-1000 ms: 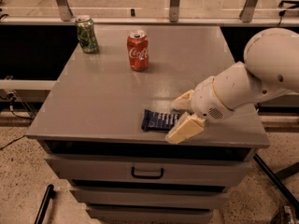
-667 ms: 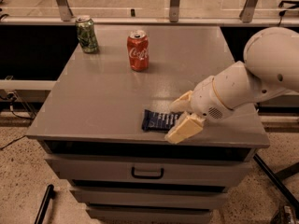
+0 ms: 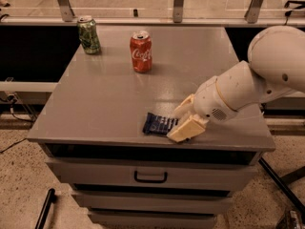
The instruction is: Move rxbar blueberry near coke can
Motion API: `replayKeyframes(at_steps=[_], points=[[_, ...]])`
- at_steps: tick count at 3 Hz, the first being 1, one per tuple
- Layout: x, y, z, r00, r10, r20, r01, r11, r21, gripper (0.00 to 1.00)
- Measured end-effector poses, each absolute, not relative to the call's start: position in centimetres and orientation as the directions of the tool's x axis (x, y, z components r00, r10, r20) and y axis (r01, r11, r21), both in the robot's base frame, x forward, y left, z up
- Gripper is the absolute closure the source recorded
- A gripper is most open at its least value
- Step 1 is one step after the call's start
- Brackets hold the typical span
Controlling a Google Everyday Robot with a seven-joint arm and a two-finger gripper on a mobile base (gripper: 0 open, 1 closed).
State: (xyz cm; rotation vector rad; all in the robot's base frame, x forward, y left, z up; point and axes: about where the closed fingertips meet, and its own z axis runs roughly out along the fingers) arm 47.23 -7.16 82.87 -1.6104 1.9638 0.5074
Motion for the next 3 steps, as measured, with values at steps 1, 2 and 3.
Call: replayKeyframes(at_steps=[1, 2, 3], points=[[47.2, -7.1, 82.9, -0.135, -0.771, -0.623, -0.976, 0.213, -0.051, 1.00], [49.0, -7.3, 83.9, -0.144, -0.768, -0.624, -0.970, 0.235, -0.065, 1.00], [51.9, -8.7, 85.7, -0.162, -0.754, -0.637, -0.956, 0.280, -0.088, 1.00]])
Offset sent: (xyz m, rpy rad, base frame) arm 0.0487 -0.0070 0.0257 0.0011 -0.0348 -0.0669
